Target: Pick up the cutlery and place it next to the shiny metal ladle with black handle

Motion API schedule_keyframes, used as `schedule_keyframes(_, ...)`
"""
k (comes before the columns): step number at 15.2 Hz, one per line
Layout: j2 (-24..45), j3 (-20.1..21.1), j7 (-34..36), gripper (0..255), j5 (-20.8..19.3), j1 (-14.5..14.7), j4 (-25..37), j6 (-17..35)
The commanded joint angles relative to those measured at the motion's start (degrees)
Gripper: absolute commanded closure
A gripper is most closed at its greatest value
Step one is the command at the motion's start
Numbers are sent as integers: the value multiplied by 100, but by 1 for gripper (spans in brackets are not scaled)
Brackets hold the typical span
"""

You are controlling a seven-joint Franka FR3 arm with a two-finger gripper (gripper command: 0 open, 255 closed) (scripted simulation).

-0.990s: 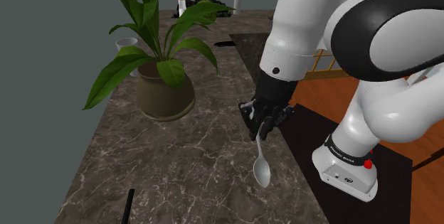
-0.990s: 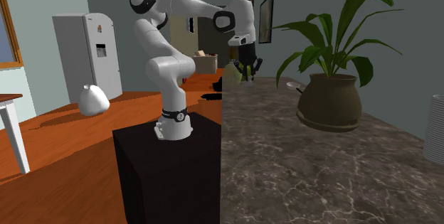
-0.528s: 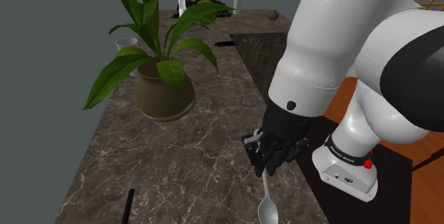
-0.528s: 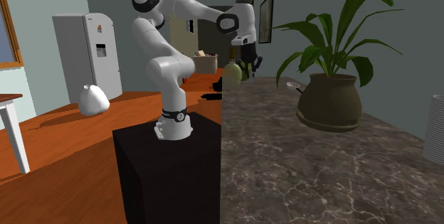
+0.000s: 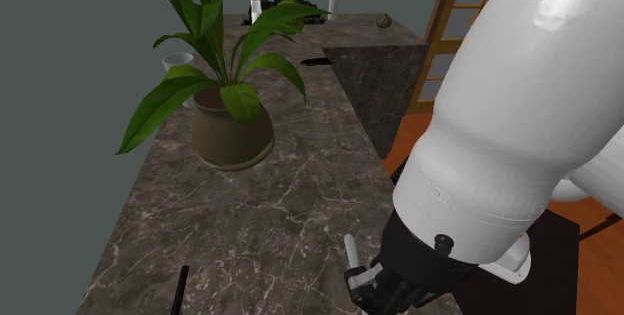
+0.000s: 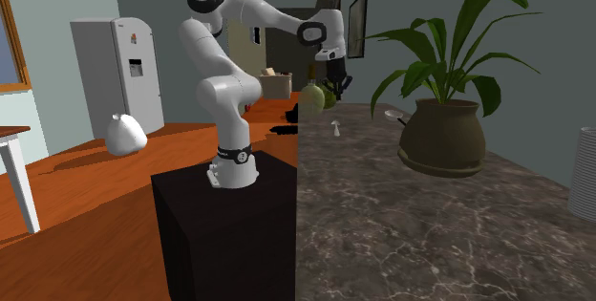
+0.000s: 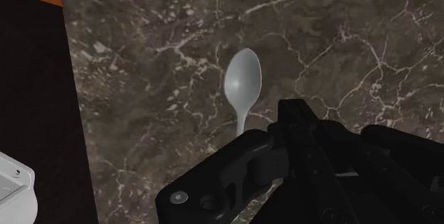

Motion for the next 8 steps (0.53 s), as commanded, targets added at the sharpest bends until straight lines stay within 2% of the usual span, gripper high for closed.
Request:
schedule_keyframes(1,-1,-2,-3,0,0,0,-2,0)
schedule_keyframes(8,-29,-175,-560,0,460,2,-1185,806)
